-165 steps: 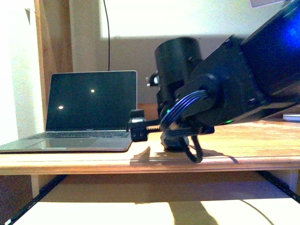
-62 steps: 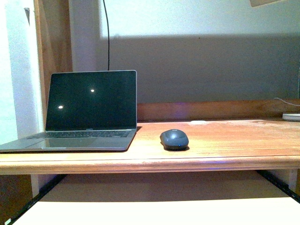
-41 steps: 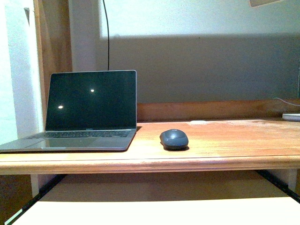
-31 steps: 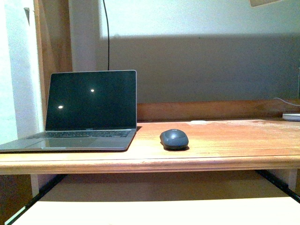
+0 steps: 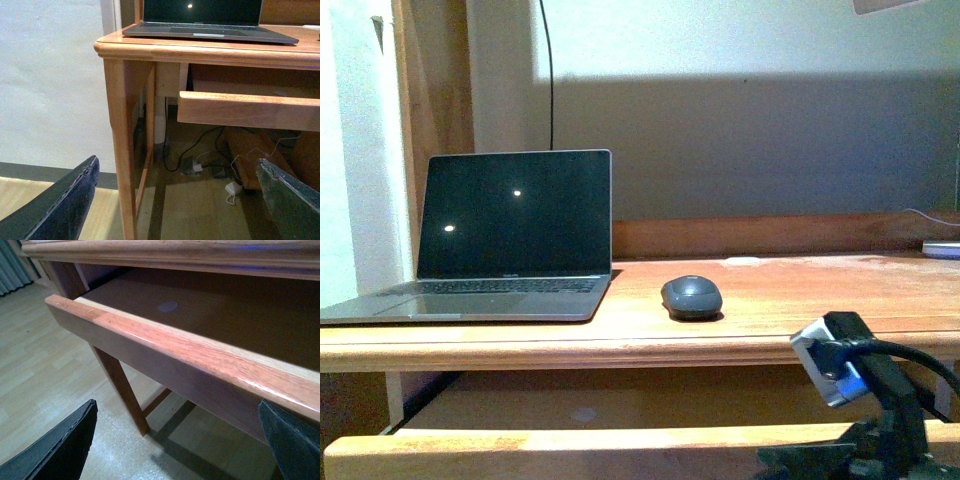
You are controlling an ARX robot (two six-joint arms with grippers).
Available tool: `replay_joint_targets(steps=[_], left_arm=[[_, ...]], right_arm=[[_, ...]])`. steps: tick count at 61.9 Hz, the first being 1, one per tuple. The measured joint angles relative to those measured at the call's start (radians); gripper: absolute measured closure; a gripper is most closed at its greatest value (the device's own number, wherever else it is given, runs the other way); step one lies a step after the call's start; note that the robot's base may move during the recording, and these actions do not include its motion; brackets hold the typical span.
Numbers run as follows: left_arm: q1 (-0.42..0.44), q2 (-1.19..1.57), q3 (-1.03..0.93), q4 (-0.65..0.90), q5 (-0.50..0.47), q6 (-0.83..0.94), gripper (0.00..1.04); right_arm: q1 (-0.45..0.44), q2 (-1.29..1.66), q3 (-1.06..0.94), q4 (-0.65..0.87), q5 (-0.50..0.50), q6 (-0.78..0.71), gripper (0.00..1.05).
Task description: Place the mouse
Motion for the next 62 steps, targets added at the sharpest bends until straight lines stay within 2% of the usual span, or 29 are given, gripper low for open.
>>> replay_joint_targets(steps=[32,50,62], left_arm=[[0.0,0.0,0.0,0.0,0.0,0.0,0.08],[0.0,0.0,0.0,0.0,0.0,0.0,0.08],[0.0,0.0,0.0,0.0,0.0,0.0,0.08]], right_arm=[[0.1,0.183,0.202,-0.003,0.211,0.045,0.07],[0.114,0.197,0.209,0.019,0.256,0.087,0.07],[0.094,0.159,0.183,-0.001,0.251,0.101,0.07]])
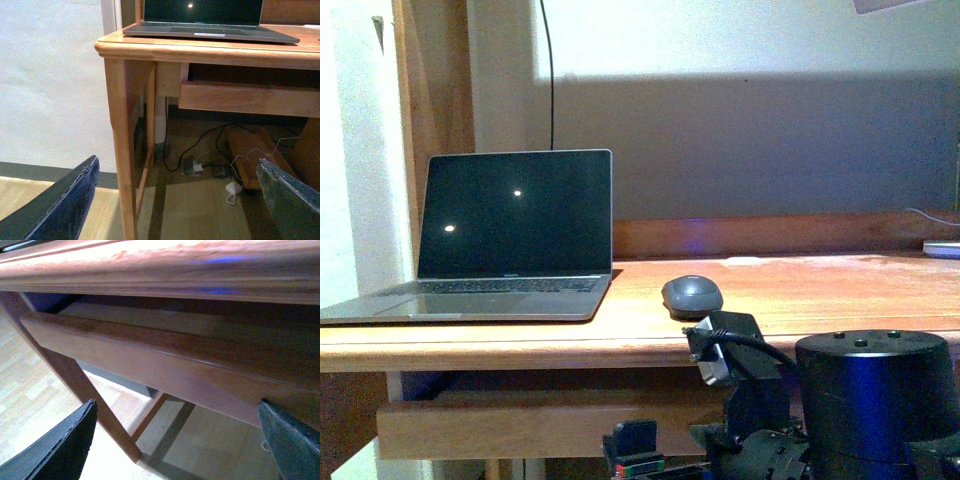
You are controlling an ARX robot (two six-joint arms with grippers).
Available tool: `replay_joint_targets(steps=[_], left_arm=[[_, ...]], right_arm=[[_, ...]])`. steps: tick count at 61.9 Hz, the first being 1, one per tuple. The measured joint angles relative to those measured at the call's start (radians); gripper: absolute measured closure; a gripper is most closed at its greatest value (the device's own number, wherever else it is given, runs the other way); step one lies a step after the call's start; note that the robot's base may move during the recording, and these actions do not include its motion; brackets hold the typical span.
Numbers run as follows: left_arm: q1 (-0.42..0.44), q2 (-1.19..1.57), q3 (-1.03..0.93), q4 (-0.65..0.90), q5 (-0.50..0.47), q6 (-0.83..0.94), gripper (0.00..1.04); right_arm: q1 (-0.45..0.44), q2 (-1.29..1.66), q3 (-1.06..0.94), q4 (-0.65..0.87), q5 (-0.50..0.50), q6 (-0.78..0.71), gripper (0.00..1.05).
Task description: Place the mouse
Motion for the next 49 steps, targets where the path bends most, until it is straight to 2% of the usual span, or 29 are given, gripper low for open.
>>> replay_joint_targets(steps=[8,18,30,38,43,49], left_arm=[[0.0,0.0,0.0,0.0,0.0,0.0,0.08],[0.0,0.0,0.0,0.0,0.0,0.0,0.08],[0.0,0.0,0.0,0.0,0.0,0.0,0.08],[0.0,0.0,0.0,0.0,0.0,0.0,0.08],[0.0,0.0,0.0,0.0,0.0,0.0,0.08],[0.0,0.0,0.0,0.0,0.0,0.0,0.08]], right_arm=[[-0.085,-0.13,-0.092,-0.025,-0.005,0.008,0.07],[-0.216,-0.333,-0.23,-0.043,-0.063,0.034,0.07],[-0.395,-0.622,-0.389,-0.126,-0.191,0.106,0.07],[-0.529,-0.862,-0.489,-0.219,-0.315,0.183,0.07],[-0.604,-1.035,-0.546,-0.307,-0.397,0.238,0.07],[-0.654,-1.235,-0.602,-0.433,-0.465,0.29,0.07]])
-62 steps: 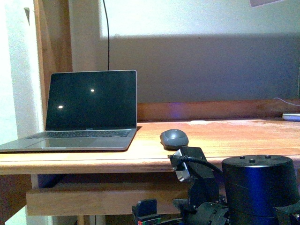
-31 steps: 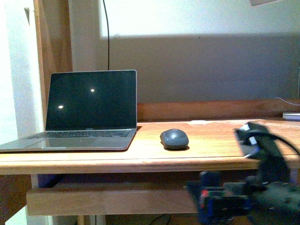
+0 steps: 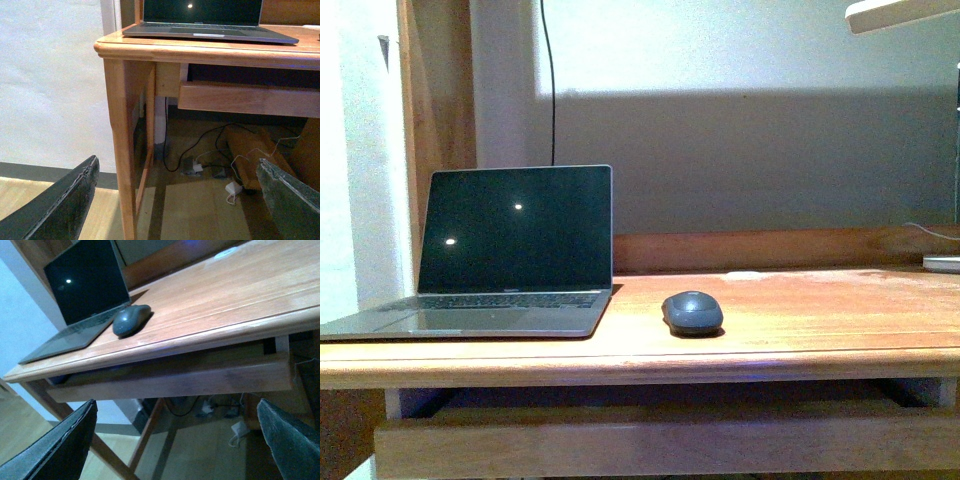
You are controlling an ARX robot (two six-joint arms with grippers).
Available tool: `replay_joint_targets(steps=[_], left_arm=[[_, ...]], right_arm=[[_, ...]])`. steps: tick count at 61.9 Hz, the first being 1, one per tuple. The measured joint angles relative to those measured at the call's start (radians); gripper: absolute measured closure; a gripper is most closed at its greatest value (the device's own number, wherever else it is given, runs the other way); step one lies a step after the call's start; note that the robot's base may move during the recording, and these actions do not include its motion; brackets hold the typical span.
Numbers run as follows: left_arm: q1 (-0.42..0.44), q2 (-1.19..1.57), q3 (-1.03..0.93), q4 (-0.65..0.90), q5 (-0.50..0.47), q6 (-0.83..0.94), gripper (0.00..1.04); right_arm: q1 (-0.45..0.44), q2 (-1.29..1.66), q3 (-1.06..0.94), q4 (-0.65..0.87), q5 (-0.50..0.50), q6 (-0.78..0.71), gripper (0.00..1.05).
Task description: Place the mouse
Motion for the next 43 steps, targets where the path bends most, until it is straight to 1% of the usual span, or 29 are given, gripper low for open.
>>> replay_joint_targets(steps=[3,8,13,15,16,18,22,25,35,37,40,41,43], left_arm=[[0.0,0.0,0.0,0.0,0.0,0.0,0.08],[0.0,0.0,0.0,0.0,0.0,0.0,0.08],[0.0,0.0,0.0,0.0,0.0,0.0,0.08],[0.0,0.0,0.0,0.0,0.0,0.0,0.08],[0.0,0.0,0.0,0.0,0.0,0.0,0.08],[0.0,0.0,0.0,0.0,0.0,0.0,0.08],[0.0,0.0,0.0,0.0,0.0,0.0,0.08],[0.0,0.0,0.0,0.0,0.0,0.0,0.08],[0.0,0.0,0.0,0.0,0.0,0.0,0.08],[0.0,0.0,0.0,0.0,0.0,0.0,0.08],[0.0,0.0,0.0,0.0,0.0,0.0,0.08],[0.0,0.0,0.0,0.0,0.0,0.0,0.08],[0.0,0.0,0.0,0.0,0.0,0.0,0.08]], right_arm=[[-0.014,-0.103,-0.025,-0.074,-0.026,0.024,0.07],[-0.011,-0.266,-0.062,-0.197,-0.037,0.062,0.07],[0.032,-0.431,-0.089,-0.321,0.002,0.074,0.07],[0.075,-0.48,-0.099,-0.365,0.05,0.075,0.07],[0.086,-0.488,-0.103,-0.372,0.062,0.075,0.07],[0.146,-0.511,-0.123,-0.389,0.13,0.071,0.07],[0.22,-0.529,-0.157,-0.422,0.214,0.061,0.07],[0.245,-0.534,-0.175,-0.438,0.235,0.052,0.07],[0.255,-0.537,-0.179,-0.441,0.247,0.042,0.07],[0.27,-0.54,-0.179,-0.444,0.296,0.015,0.09],[0.353,-0.554,-0.179,-0.453,0.566,-0.103,0.18],[0.374,-0.559,-0.179,-0.458,0.672,-0.187,0.23],[0.372,-0.568,-0.181,-0.463,0.769,-0.266,0.3]])
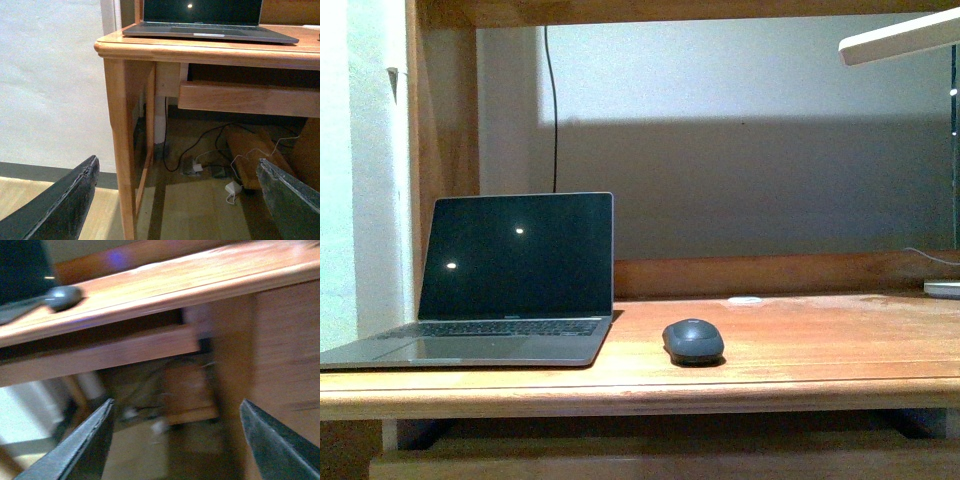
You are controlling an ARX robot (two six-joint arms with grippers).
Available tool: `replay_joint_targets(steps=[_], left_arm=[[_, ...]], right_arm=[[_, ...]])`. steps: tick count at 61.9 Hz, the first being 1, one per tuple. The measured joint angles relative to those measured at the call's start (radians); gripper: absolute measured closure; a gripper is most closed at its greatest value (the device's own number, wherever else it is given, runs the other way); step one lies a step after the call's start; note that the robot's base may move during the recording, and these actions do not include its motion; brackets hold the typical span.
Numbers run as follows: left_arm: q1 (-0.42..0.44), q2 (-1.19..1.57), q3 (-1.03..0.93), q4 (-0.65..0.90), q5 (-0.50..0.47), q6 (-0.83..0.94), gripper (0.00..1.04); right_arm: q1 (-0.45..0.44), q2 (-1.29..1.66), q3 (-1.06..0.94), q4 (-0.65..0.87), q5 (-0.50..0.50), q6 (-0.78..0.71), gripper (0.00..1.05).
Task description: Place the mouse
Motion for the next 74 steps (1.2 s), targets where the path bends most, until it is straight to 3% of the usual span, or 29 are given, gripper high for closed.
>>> replay_joint_targets(steps=[3,12,14,18,25,43,50,74], left_arm=[[0.0,0.0,0.0,0.0,0.0,0.0,0.08],[0.0,0.0,0.0,0.0,0.0,0.001,0.09],[0.0,0.0,0.0,0.0,0.0,0.001,0.16],[0.0,0.0,0.0,0.0,0.0,0.001,0.28],[0.0,0.0,0.0,0.0,0.0,0.001,0.5],[0.0,0.0,0.0,0.0,0.0,-0.001,1.02],[0.0,0.0,0.0,0.0,0.0,0.0,1.02],[0.0,0.0,0.0,0.0,0.0,0.001,0.3]], right_arm=[[-0.018,-0.014,-0.002,-0.005,0.071,-0.079,0.38],[-0.085,-0.04,-0.021,-0.018,0.014,-0.181,0.64],[-0.102,-0.044,-0.024,-0.019,0.002,-0.189,0.71],[-0.192,-0.076,-0.046,-0.026,-0.116,-0.199,0.83],[-0.263,-0.095,-0.055,-0.032,-0.15,-0.211,1.02],[-0.267,-0.097,-0.055,-0.031,-0.153,-0.213,1.02],[-0.267,-0.097,-0.055,-0.031,-0.153,-0.214,1.02],[-0.268,-0.097,-0.055,-0.031,-0.153,-0.216,0.32]])
